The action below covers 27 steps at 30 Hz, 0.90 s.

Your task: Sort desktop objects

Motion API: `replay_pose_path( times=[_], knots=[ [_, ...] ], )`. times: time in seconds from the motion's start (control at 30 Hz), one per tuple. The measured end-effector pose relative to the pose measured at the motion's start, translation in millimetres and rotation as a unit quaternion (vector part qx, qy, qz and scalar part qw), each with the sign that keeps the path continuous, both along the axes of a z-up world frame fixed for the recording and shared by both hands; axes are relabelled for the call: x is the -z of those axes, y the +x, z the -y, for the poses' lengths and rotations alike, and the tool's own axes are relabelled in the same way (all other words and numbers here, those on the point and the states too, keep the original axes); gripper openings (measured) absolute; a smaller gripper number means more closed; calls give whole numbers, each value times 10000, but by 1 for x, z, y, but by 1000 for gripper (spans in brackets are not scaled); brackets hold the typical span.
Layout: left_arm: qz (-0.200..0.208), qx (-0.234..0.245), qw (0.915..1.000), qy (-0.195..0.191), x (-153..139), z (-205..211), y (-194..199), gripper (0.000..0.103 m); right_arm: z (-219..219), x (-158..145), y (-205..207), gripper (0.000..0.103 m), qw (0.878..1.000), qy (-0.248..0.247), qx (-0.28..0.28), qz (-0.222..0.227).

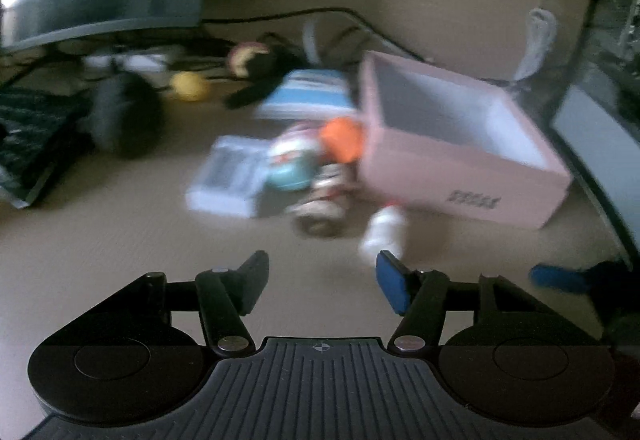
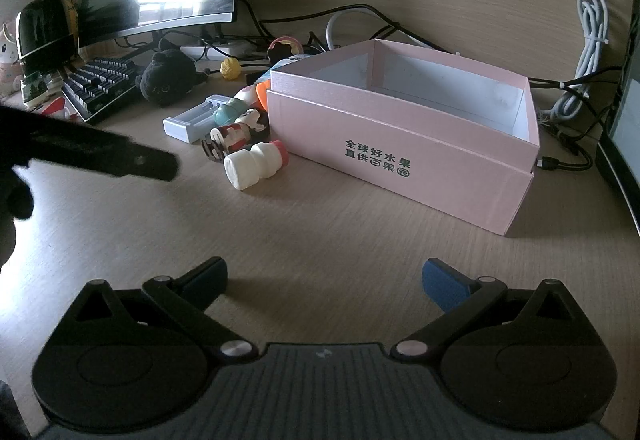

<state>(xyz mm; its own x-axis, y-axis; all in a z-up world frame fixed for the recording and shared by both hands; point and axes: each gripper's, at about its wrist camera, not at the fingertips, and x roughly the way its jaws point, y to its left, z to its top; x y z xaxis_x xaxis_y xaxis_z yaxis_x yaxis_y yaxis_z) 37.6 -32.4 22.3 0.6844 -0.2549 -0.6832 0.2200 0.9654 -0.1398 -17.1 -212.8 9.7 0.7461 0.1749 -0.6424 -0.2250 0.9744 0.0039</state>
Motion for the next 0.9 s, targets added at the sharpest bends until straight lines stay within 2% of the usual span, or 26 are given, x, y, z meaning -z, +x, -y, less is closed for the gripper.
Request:
replay_pose_path(
  times=[0.13,0.23,0.33,0.47,0.57,0.63,0.83,0.9],
  knots=[
    [-45,315,9995,21,3,24,17,64,0,0,0,103,10000,-1,0,-1],
    [12,361,9991,235,6,32,24,65,0,0,0,103,10000,-1,1,0],
    [34,299,9991,292,8,24,27,73,0,0,1,103,10000,23,-24,-3],
    [154,-122,9980,601,8,1,30,80,0,-4,7,103,9997,1,-80,-236],
    [245,-581,9928,1020,8,-21,34,82,-5,-5,9,103,9993,-76,88,-344],
    [246,-881,9893,1137,7,-40,37,82,-6,-6,11,103,9990,-95,137,-410],
    [-100,-1267,9908,475,5,-93,13,84,-9,-8,17,103,9981,-145,65,-603],
    [-219,-1284,9909,350,7,-100,-1,84,-12,-13,16,103,9993,-155,-12,-351]
  ],
)
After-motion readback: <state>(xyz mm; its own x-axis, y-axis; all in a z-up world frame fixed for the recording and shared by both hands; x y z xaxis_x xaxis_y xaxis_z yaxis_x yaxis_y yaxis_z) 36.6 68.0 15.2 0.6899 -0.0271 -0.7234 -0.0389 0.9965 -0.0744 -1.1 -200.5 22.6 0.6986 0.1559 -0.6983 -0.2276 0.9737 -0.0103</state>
